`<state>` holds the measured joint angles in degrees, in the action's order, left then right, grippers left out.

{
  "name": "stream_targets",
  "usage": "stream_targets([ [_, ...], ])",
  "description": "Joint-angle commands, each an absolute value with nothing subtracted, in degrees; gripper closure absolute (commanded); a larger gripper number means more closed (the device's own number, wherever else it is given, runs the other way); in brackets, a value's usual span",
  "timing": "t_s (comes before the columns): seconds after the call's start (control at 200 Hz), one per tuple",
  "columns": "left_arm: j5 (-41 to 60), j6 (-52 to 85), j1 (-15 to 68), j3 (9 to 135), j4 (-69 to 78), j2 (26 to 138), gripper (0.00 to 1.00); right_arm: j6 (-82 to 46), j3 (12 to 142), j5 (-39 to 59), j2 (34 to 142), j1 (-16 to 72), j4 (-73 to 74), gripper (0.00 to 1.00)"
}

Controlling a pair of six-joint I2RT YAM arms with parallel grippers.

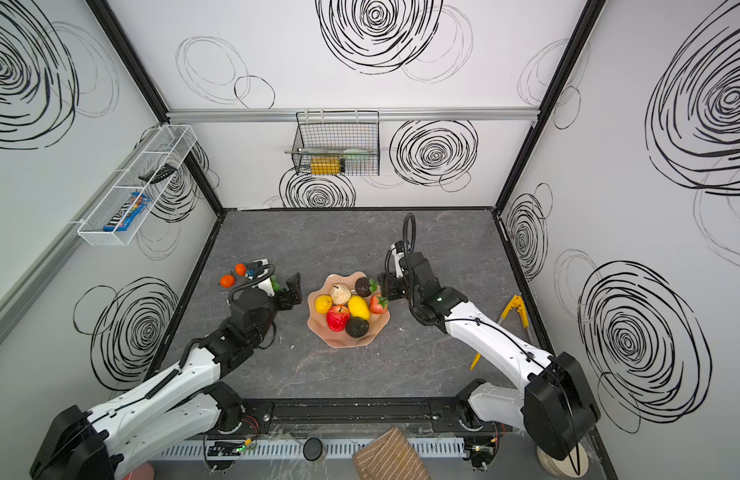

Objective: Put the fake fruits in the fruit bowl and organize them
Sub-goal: 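Raise the right gripper from the bowl while the left gripper moves over the green lime, then lower the left gripper onto the green lime and close on it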

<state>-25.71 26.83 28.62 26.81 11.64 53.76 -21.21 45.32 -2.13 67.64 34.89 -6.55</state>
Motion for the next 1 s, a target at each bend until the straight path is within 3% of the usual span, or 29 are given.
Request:
stream_targets([
  [0.0,-28.3,32.6,23.0,31.5,5.4,57.5,0.06,-23.9,42.8,0.3,62.9,34.5,-2.8,0.32],
  [0.41,-18.3,36.1,-3.0,37.8,5.4,75.1,0.12,-27.0,32.8,2.3,51.0,33.8,-1.2,0.28],
  [0.675,-17.3,34.9,-12.7,40.7,7.1,83.1,0.18,-27.4,29.8,5.5,49.4,33.7,-0.4,0.27],
  [0.996,-11.4,35.0,-17.3,46.9,7.4,93.5,0.24,-25.9,27.9,7.2,48.6,33.4,-0.5,0.26],
])
